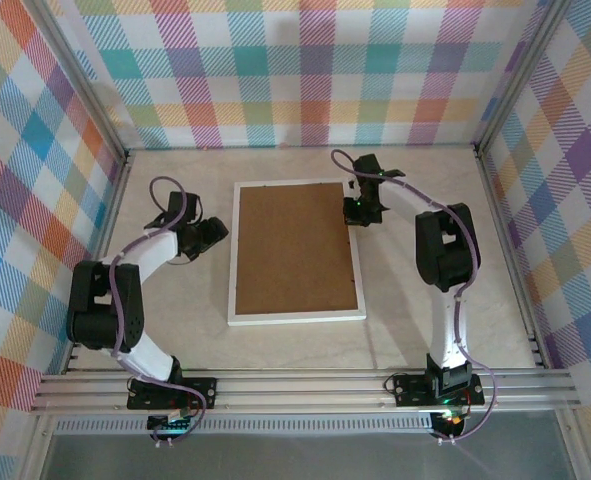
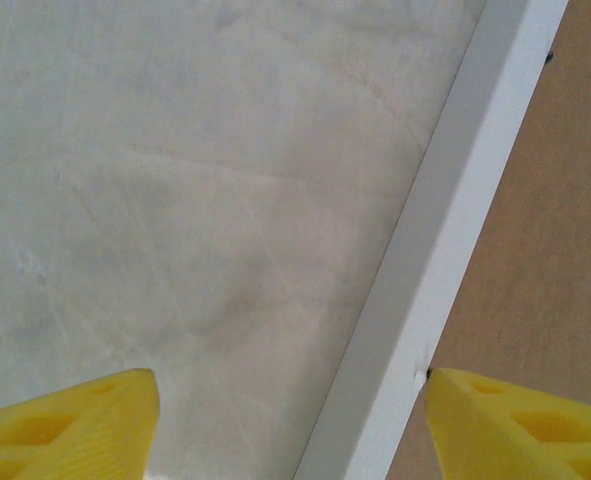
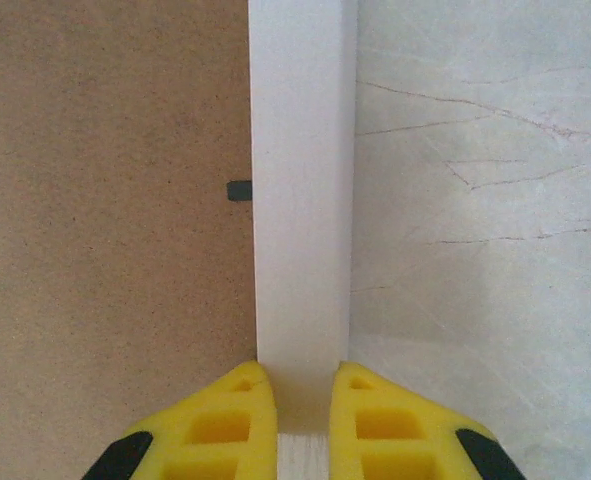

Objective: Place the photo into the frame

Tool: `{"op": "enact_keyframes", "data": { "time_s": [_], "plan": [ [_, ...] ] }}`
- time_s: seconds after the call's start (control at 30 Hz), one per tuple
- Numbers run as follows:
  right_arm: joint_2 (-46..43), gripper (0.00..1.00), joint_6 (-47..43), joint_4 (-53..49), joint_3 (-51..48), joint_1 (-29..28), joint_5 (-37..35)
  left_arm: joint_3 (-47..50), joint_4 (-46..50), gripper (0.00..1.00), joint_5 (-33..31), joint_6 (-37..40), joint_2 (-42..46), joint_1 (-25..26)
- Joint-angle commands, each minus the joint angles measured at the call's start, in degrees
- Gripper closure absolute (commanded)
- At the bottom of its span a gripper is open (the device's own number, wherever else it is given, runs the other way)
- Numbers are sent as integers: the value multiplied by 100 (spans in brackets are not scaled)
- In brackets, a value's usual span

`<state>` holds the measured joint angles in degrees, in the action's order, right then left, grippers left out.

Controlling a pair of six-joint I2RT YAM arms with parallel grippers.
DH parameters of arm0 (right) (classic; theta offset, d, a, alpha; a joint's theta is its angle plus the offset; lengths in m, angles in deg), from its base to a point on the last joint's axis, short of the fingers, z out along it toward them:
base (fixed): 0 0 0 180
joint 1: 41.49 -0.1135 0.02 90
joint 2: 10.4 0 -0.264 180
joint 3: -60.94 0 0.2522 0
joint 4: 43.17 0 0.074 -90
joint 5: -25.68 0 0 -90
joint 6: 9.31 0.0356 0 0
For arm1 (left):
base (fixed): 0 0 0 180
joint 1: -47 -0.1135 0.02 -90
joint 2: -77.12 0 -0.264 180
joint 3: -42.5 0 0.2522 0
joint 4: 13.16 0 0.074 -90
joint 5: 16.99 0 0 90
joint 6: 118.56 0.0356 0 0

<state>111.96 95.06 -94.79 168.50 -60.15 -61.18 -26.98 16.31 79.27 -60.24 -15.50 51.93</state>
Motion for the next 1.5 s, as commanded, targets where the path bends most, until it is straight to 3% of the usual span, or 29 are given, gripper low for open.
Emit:
{"op": "enact_keyframes", "data": {
  "time_s": [0.0, 0.27, 0.67, 1.03, 1.47],
  "plan": [
    [-162, 93, -462, -90, -333, -6, 225, -450, 218, 34, -134, 489, -267, -97],
    [-315, 93, -1042, -132, -609, -4, 147, -1652, 808, 40, 69, 1446, -1369, -183],
    [-223, 91, -801, -177, -496, -4, 282, -3561, 1631, 39, 491, 1762, -2822, -201],
    [-146, 90, -677, -187, -441, -4, 440, -4241, 1743, 39, 929, 1659, -3390, -194],
    [-64, 91, -575, -91, -520, -5, 556, -4373, 1848, 39, 1131, 1645, -3598, -128]
  ]
}}
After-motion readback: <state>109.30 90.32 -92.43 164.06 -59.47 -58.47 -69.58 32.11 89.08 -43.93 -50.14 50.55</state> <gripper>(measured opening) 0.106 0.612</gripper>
